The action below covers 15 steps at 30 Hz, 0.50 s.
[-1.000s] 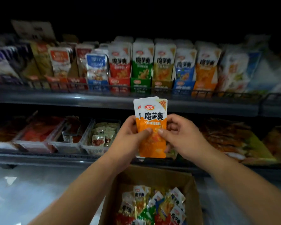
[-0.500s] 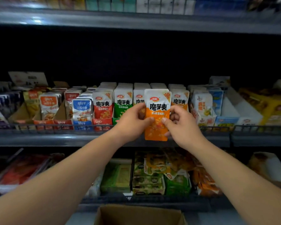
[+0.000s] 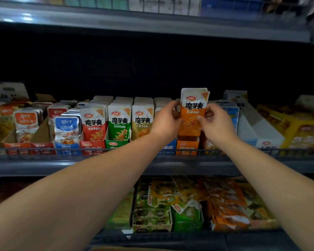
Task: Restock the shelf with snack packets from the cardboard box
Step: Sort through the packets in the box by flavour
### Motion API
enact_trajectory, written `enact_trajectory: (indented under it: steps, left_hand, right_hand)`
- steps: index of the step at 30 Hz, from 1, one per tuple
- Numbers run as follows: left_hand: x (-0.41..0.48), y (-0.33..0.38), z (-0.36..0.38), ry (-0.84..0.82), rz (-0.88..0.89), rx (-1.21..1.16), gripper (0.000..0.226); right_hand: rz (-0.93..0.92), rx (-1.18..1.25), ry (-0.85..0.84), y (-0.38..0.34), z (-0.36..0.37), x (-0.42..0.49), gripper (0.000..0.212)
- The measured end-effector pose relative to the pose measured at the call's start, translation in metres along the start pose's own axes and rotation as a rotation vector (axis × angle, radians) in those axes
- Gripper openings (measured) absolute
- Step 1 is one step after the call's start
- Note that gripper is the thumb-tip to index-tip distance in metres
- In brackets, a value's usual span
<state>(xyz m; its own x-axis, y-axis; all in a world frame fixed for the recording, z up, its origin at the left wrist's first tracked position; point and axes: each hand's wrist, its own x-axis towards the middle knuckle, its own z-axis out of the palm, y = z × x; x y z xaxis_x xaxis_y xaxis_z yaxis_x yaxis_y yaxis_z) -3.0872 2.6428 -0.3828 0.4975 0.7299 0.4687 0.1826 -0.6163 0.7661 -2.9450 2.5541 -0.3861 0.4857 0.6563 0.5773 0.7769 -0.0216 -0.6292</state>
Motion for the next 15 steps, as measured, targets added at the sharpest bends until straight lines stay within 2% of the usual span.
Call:
enact_trajectory:
  steps: [3, 8, 10, 12, 15]
  left_hand:
    - [-0.004, -0.013, 0.006, -0.034, -0.003, 0.028, 0.055]
    - [-0.007, -0.025, 0.009, -0.057, 0.059, 0.239, 0.038]
    - [-0.008, -0.027, 0.009, -0.07, 0.063, 0.322, 0.04]
    - [-0.011, -0.03, 0.01, -0.097, 0.042, 0.367, 0.048]
    - [-0.012, -0.033, 0.013, -0.114, 0.041, 0.406, 0.048]
  right_hand:
    - [0.019, -0.021, -0.063, 0.012, 0.004, -0.001, 0.009]
    - [0.025, -0.106, -0.134, 0.019, 0.007, -0.006, 0.013]
    - [0.033, -0.121, -0.176, 0.022, 0.008, -0.008, 0.016]
    - [0.04, -0.111, -0.163, 0.023, 0.01, -0.008, 0.041]
    - [0.016, -0.107, -0.158, 0.02, 0.011, -0.007, 0.075]
